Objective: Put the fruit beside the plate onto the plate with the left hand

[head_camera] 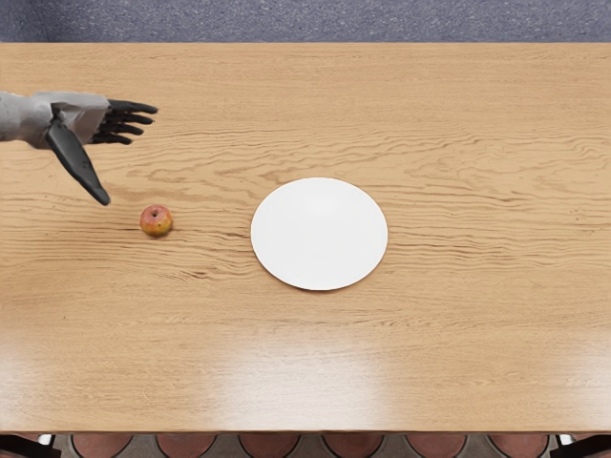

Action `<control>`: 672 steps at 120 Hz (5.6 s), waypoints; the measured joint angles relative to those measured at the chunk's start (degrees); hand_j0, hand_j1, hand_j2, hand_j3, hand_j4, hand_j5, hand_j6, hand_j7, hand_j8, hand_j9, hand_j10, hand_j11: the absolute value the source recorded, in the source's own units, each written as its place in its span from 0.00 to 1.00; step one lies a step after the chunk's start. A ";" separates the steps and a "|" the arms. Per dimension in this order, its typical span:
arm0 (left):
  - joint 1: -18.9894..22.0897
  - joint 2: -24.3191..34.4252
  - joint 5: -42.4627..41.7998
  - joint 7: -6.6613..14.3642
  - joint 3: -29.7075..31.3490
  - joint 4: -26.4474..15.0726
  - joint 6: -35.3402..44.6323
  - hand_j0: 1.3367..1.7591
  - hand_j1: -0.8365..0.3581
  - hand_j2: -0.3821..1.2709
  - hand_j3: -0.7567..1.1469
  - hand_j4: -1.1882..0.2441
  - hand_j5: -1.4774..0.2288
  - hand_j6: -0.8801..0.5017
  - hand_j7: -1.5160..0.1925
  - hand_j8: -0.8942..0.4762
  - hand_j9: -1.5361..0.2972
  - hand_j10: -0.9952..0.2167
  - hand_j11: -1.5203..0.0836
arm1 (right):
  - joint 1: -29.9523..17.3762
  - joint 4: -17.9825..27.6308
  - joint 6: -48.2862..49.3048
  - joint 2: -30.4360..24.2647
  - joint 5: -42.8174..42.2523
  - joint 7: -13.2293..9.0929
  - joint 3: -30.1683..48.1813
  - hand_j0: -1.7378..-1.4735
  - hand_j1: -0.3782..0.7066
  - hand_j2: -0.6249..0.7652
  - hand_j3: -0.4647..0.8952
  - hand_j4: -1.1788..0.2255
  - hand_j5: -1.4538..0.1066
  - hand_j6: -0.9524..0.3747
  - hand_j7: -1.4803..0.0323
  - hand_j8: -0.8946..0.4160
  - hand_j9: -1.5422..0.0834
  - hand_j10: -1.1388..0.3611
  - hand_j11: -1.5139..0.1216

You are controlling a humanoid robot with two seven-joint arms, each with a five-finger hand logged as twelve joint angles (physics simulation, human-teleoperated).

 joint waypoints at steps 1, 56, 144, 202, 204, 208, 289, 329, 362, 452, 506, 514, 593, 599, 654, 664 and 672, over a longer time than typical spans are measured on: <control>-0.03 0.12 0.02 0.00 -0.02 -0.08 0.00 0.76 0.99 0.23 0.40 0.83 0.87 0.63 0.89 0.65 0.84 0.82 0.95 | 0.00 0.00 0.00 0.00 0.00 0.00 0.00 0.30 0.04 0.45 0.34 0.83 0.92 0.71 0.97 0.67 0.94 0.75 0.91; -4.22 -2.66 8.77 28.44 -6.64 -11.55 -0.01 0.76 0.99 0.23 0.40 0.83 0.87 0.63 0.89 0.65 0.84 0.82 0.95 | 0.42 -0.08 -0.07 0.00 -0.10 -0.01 0.09 0.30 0.04 0.45 0.34 0.83 0.92 0.71 0.97 0.67 0.94 0.75 0.91; 3.26 -7.27 40.21 31.45 -6.66 -30.47 15.27 0.76 0.96 0.24 0.40 0.80 0.84 0.61 0.86 0.62 0.81 0.79 0.92 | 0.55 -0.08 -0.07 0.00 -0.14 0.01 0.26 0.30 0.04 0.45 0.34 0.83 0.92 0.71 0.97 0.67 0.94 0.75 0.91; 5.64 -12.05 45.83 31.45 -6.24 -27.84 17.77 0.76 0.67 0.27 0.40 0.60 0.62 0.40 0.64 0.41 0.61 0.55 0.68 | 0.57 -0.08 -0.07 0.00 -0.14 0.00 0.28 0.30 0.04 0.45 0.34 0.83 0.92 0.71 0.97 0.67 0.94 0.75 0.91; 5.71 -12.05 46.08 31.45 -6.23 -27.73 17.95 0.76 0.66 0.27 0.40 0.60 0.61 0.39 0.63 0.41 0.60 0.55 0.68 | 0.57 -0.08 -0.07 0.00 -0.14 0.00 0.28 0.30 0.04 0.45 0.34 0.83 0.92 0.71 0.97 0.67 0.94 0.75 0.91; 6.06 -11.90 46.70 31.45 -6.23 -27.56 18.38 0.76 0.65 0.27 0.40 0.59 0.61 0.39 0.63 0.40 0.60 0.54 0.67 | 0.58 -0.08 -0.07 0.00 -0.15 0.00 0.28 0.30 0.04 0.45 0.34 0.83 0.92 0.71 0.97 0.67 0.94 0.75 0.91; 10.12 -11.95 54.84 31.45 -3.02 -24.21 25.49 0.76 0.62 0.28 0.40 0.57 0.58 0.37 0.61 0.38 0.58 0.51 0.65 | 0.57 -0.08 -0.07 0.00 -0.15 0.02 0.28 0.30 0.04 0.45 0.34 0.83 0.92 0.71 0.97 0.67 0.94 0.75 0.91; 12.40 -13.64 58.69 31.45 -2.92 -23.10 32.31 0.76 0.64 0.28 0.40 0.58 0.59 0.38 0.62 0.39 0.58 0.52 0.66 | 0.58 -0.08 -0.07 0.00 -0.13 0.03 0.22 0.30 0.04 0.45 0.34 0.83 0.92 0.71 0.97 0.67 0.94 0.75 0.91; 14.17 -13.89 59.00 31.45 -2.90 -21.93 33.46 0.76 0.64 0.28 0.40 0.58 0.60 0.38 0.62 0.39 0.59 0.53 0.66 | 0.60 -0.08 -0.07 0.00 -0.14 0.03 0.28 0.30 0.04 0.45 0.34 0.83 0.92 0.71 0.97 0.67 0.94 0.75 0.91; 15.41 -16.23 58.88 31.45 -2.86 -21.15 34.15 0.76 0.57 0.29 0.40 0.53 0.54 0.33 0.56 0.34 0.54 0.47 0.60 | 0.60 -0.08 -0.07 0.00 -0.15 0.03 0.32 0.30 0.04 0.45 0.34 0.83 0.92 0.71 0.97 0.67 0.94 0.75 0.91; 15.59 -13.40 58.81 31.45 -2.96 -21.72 34.12 0.76 0.54 0.29 0.40 0.51 0.52 0.31 0.54 0.32 0.52 0.45 0.58 | 0.61 -0.08 -0.07 0.00 -0.16 0.04 0.35 0.30 0.04 0.45 0.34 0.83 0.92 0.71 0.97 0.67 0.94 0.75 0.91; 15.66 -13.45 58.84 31.45 -2.99 -21.78 34.17 0.76 0.53 0.29 0.40 0.50 0.51 0.30 0.53 0.31 0.51 0.43 0.57 | 0.61 -0.08 -0.07 0.00 -0.16 0.05 0.34 0.30 0.04 0.45 0.34 0.83 0.92 0.71 0.97 0.67 0.94 0.75 0.91; 16.98 -13.55 59.22 31.50 -2.96 -21.47 34.59 0.74 0.51 0.30 0.40 0.37 0.41 0.28 0.39 0.23 0.35 0.28 0.40 | 0.61 -0.08 -0.07 0.00 -0.15 0.05 0.36 0.30 0.04 0.45 0.34 0.83 0.92 0.71 0.97 0.67 0.94 0.75 0.91; 16.98 -13.54 59.14 31.49 -2.93 -21.35 34.54 0.74 0.52 0.29 0.40 0.35 0.41 0.28 0.39 0.22 0.35 0.28 0.39 | 0.61 -0.08 -0.07 0.00 -0.16 0.05 0.37 0.30 0.04 0.45 0.34 0.83 0.92 0.71 0.97 0.67 0.94 0.75 0.91; 12.04 -15.74 56.71 31.45 -3.34 -21.15 33.81 0.75 0.47 0.43 0.39 0.36 0.33 0.28 0.35 0.22 0.33 0.25 0.37 | 0.61 -0.08 -0.07 0.00 -0.16 0.04 0.37 0.30 0.04 0.45 0.34 0.83 0.92 0.71 0.97 0.67 0.94 0.75 0.91; 10.26 -17.80 55.75 31.46 -3.39 -21.11 33.73 0.75 0.46 0.45 0.39 0.37 0.33 0.29 0.35 0.23 0.33 0.25 0.37 | 0.61 -0.08 -0.07 0.00 -0.15 0.03 0.37 0.30 0.04 0.45 0.34 0.83 0.92 0.71 0.97 0.67 0.94 0.75 0.91; 9.65 -18.35 55.24 31.43 -3.46 -21.05 33.75 0.75 0.44 0.46 0.39 0.38 0.33 0.30 0.35 0.23 0.33 0.25 0.37 | 0.61 -0.08 -0.07 0.00 -0.16 0.03 0.37 0.30 0.04 0.45 0.34 0.83 0.92 0.71 0.97 0.67 0.94 0.75 0.91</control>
